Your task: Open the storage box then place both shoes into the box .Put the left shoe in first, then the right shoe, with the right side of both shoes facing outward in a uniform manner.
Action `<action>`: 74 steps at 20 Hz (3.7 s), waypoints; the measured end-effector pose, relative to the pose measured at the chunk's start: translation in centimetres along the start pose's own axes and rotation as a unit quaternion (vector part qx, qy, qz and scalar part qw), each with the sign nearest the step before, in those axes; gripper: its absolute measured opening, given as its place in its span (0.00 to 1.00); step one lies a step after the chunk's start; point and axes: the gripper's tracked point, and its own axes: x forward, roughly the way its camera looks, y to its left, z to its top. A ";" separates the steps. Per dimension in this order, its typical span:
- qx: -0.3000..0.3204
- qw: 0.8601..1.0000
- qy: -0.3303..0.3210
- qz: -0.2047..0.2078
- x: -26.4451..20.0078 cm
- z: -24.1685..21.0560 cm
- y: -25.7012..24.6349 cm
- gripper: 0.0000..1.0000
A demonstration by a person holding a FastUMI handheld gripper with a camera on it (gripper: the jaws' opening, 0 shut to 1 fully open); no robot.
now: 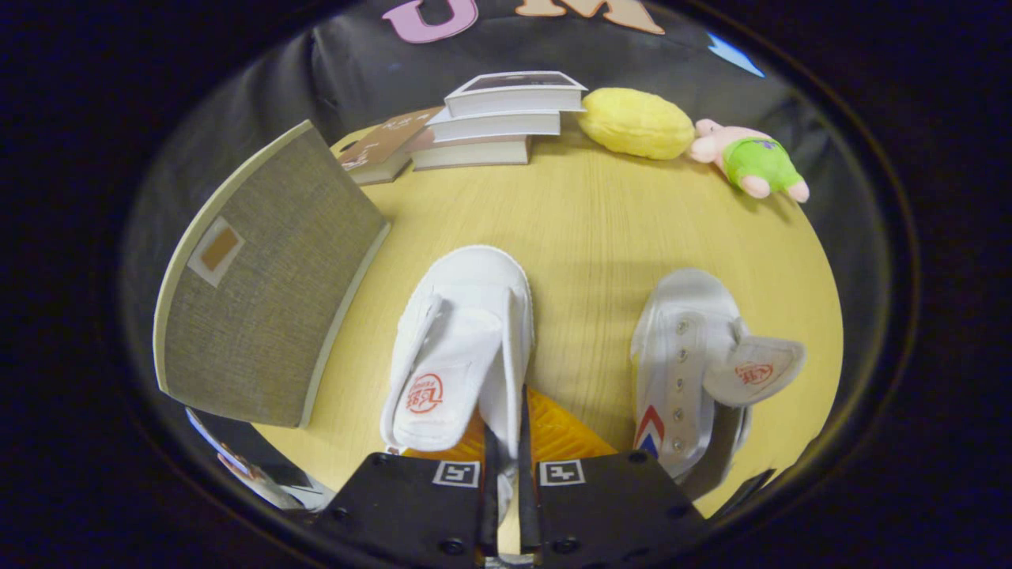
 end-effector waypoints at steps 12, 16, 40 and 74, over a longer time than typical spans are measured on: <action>0.202 0.970 0.000 0.139 -1.7 0.1 2.9 0.08; 0.230 0.954 -0.030 0.189 -5.3 2.5 4.7 0.08; 0.257 0.950 -0.022 0.176 -7.9 12.4 26.6 0.08; 0.218 0.966 0.030 0.137 -2.6 8.3 32.2 0.61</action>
